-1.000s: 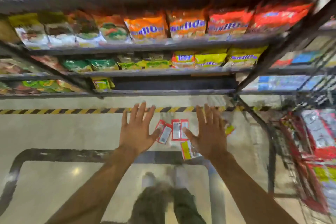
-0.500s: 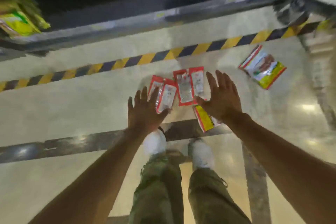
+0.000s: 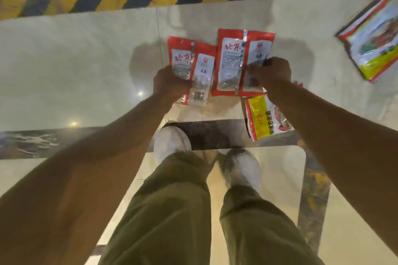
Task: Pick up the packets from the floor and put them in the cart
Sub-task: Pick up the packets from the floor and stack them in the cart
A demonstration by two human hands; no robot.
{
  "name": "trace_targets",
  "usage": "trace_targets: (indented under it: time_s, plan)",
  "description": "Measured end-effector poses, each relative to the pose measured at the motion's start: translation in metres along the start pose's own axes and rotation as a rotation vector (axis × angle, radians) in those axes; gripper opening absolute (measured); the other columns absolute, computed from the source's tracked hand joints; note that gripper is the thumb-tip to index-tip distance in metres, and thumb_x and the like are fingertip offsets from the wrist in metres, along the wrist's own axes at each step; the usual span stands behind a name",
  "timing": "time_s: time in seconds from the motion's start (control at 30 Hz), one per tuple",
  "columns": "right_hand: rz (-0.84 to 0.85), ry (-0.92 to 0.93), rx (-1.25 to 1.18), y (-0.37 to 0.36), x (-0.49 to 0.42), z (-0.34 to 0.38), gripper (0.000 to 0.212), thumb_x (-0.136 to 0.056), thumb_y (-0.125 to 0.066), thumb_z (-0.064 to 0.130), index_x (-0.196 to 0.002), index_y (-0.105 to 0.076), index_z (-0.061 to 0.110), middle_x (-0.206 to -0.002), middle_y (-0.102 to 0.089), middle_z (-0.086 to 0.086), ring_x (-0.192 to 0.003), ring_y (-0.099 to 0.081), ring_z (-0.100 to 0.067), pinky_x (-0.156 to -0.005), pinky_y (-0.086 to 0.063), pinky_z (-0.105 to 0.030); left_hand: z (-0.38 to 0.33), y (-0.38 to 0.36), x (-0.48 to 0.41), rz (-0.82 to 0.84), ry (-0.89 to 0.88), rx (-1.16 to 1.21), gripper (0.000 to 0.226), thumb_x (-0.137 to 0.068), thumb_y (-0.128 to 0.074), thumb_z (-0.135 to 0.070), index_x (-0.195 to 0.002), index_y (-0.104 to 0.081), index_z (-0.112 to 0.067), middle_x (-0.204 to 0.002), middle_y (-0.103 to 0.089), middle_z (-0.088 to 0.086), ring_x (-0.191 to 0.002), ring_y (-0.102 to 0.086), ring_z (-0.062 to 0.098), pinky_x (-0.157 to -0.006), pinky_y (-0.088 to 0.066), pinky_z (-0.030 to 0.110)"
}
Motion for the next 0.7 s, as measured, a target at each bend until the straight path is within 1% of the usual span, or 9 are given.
trace_targets:
  time_s: [0.07,0.17,0.23,0.3,0.43,0.53,0.6,0.67,0.7]
  plan:
    - [0.066,-0.002,-0.056,0.003,0.014,0.004,0.017,-0.089,-0.082,0.022,-0.096,-0.068,0.014,-0.105,-0.072,0.0,-0.094,-0.071,-0.02,-0.085,-0.059,-0.032,-0.003,0.01,0.017,0.048,-0.011,0.082,0.033,-0.08,-0.09,-0.028,-0.104,-0.067,-0.03,-0.096,-0.071,-0.016,-0.096,-0.073,0.014,-0.092,-0.061,0.036]
    - [0.14,-0.035,-0.218,0.016,0.054,0.016,0.021,-0.085,-0.083,0.011,-0.083,-0.064,0.018,-0.106,-0.076,-0.01,-0.096,-0.076,-0.032,-0.091,-0.063,-0.05,-0.012,0.042,0.055,0.105,-0.002,0.226,0.031,-0.082,-0.087,-0.016,-0.097,-0.067,-0.033,-0.089,-0.074,-0.021,-0.085,-0.074,0.008,-0.085,-0.062,0.029]
    - [0.166,-0.015,-0.25,0.036,0.089,0.028,0.02,-0.082,-0.082,0.012,-0.083,-0.063,0.02,-0.104,-0.076,-0.01,-0.1,-0.075,-0.036,-0.092,-0.062,-0.054,-0.024,0.069,0.088,0.153,0.001,0.327,0.032,-0.082,-0.085,-0.006,-0.096,-0.069,-0.03,-0.079,-0.076,-0.023,-0.076,-0.075,0.002,-0.076,-0.063,0.023]
    - [0.197,-0.015,-0.333,0.065,0.139,0.047,0.019,-0.088,-0.076,0.008,-0.085,-0.061,0.02,-0.1,-0.075,-0.009,-0.099,-0.075,-0.036,-0.089,-0.063,-0.05,-0.044,0.102,0.132,0.179,-0.008,0.4,0.03,-0.083,-0.082,-0.002,-0.096,-0.071,-0.026,-0.078,-0.078,-0.02,-0.079,-0.076,0.007,-0.074,-0.064,0.028]
    - [0.253,-0.014,-0.611,0.147,0.266,0.095,0.019,-0.082,-0.074,0.007,-0.087,-0.058,0.017,-0.079,-0.072,-0.003,-0.064,-0.073,-0.013,-0.053,-0.053,-0.023,-0.101,0.169,0.244,0.278,-0.036,0.547,0.034,-0.079,-0.079,0.003,-0.106,-0.071,-0.015,-0.089,-0.082,-0.004,-0.083,-0.079,0.019,-0.065,-0.063,0.03]
    - [0.314,0.057,-0.726,0.224,0.372,0.131,0.02,-0.083,-0.075,0.009,-0.101,-0.069,0.015,-0.081,-0.078,0.004,-0.073,-0.076,-0.014,-0.058,-0.057,-0.022,-0.153,0.218,0.352,0.386,-0.013,0.514,0.058,-0.065,-0.09,-0.013,-0.119,-0.071,-0.009,-0.107,-0.08,0.011,-0.097,-0.078,0.035,-0.071,-0.064,0.039]
    - [0.266,0.076,-0.772,0.282,0.439,0.147,0.012,-0.097,-0.067,0.005,-0.104,-0.071,0.014,-0.084,-0.08,0.004,-0.077,-0.078,-0.015,-0.059,-0.058,-0.024,-0.19,0.249,0.424,0.444,0.006,0.507,0.06,-0.067,-0.086,-0.015,-0.125,-0.071,-0.01,-0.121,-0.075,0.019,-0.107,-0.074,0.043,-0.086,-0.062,0.057]
    - [0.161,0.057,-0.819,0.342,0.497,0.152,0.02,-0.103,-0.057,0.0,-0.102,-0.071,0.013,-0.084,-0.081,0.001,-0.073,-0.078,-0.015,-0.059,-0.06,-0.028,-0.236,0.27,0.498,0.535,0.021,0.556,0.051,-0.07,-0.086,-0.019,-0.12,-0.076,-0.012,-0.124,-0.073,0.024,-0.105,-0.074,0.043,-0.09,-0.059,0.062]
    - [0.115,0.04,-0.846,0.372,0.525,0.155,0.02,-0.103,-0.056,-0.001,-0.107,-0.073,0.011,-0.093,-0.082,-0.005,-0.079,-0.079,-0.021,-0.066,-0.063,-0.035,-0.266,0.282,0.539,0.553,-0.021,0.555,0.032,-0.079,-0.081,-0.014,-0.11,-0.081,-0.012,-0.113,-0.077,0.021,-0.095,-0.077,0.038,-0.079,-0.063,0.054]
Point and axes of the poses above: each hand's wrist, its own x-axis away from the middle knuckle, its own y-axis out of the back of the hand, z = x × y, the point moved 9 cm from there along -x, towards the middle knuckle
